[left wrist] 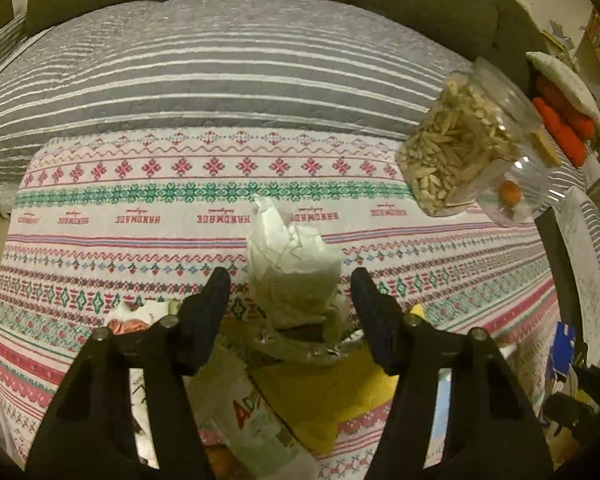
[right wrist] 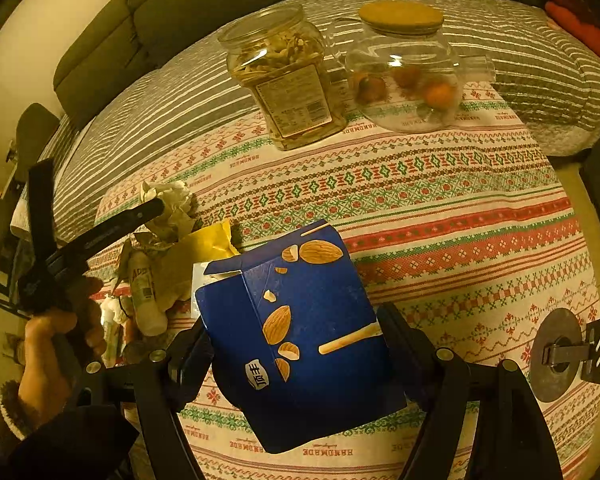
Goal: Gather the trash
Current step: 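Grasp the crumpled foil ball with the left gripper and lift it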
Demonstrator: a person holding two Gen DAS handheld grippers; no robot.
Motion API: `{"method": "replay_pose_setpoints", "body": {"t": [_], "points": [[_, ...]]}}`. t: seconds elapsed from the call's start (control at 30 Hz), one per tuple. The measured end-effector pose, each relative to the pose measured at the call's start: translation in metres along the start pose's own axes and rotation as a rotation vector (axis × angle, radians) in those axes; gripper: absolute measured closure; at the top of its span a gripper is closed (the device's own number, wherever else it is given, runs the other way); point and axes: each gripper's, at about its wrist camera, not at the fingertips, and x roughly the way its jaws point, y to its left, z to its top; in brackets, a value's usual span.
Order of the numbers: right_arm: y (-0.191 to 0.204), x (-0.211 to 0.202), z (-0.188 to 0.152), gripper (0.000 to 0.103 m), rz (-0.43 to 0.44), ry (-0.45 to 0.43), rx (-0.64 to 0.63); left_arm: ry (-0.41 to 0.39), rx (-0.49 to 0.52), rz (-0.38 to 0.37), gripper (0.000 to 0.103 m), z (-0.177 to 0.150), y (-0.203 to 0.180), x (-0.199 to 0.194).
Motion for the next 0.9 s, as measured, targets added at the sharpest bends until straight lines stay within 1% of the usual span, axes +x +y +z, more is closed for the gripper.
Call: {"method": "replay_pose_setpoints", "body": {"t": [0.03, 0.07, 0.13, 0.23, 0.37, 0.5, 0.63, 0.77, 0.9], "points": [[0.000, 0.000, 0.000, 0.024, 0.000, -0.001, 0.001, 0.007, -0.005, -0.001, 0.060, 0.000, 0.000, 0.002], [0.000, -0.001, 0.000, 0.024, 0.000, -0.001, 0.001, 0.016, -0.014, -0.011, 0.060, 0.000, 0.001, 0.003], [0.000, -0.002, -0.001, 0.024, -0.002, -0.003, 0.001, 0.000, -0.015, -0.031, 0.062, 0.000, -0.001, -0.001], [0.002, -0.006, -0.001, 0.024, -0.002, -0.013, -0.001, -0.036, -0.016, -0.050, 0.063, -0.002, 0.000, -0.016], [0.007, -0.013, -0.001, 0.024, 0.004, -0.030, -0.007, -0.084, -0.037, -0.108, 0.064, -0.005, 0.005, -0.046], [0.016, -0.024, -0.003, 0.024, 0.015, -0.057, -0.008, -0.127, -0.031, -0.132, 0.064, -0.013, 0.007, -0.082], [0.033, -0.036, -0.008, 0.024, 0.051, -0.081, -0.026, -0.174, -0.044, -0.147, 0.064, -0.025, 0.019, -0.116], [0.051, -0.038, -0.012, 0.024, 0.077, -0.088, -0.050, -0.212, -0.061, -0.117, 0.064, -0.041, 0.040, -0.146], [0.076, -0.034, -0.020, 0.024, 0.109, -0.075, -0.092, -0.235, -0.071, -0.051, 0.064, -0.063, 0.069, -0.170]]}}
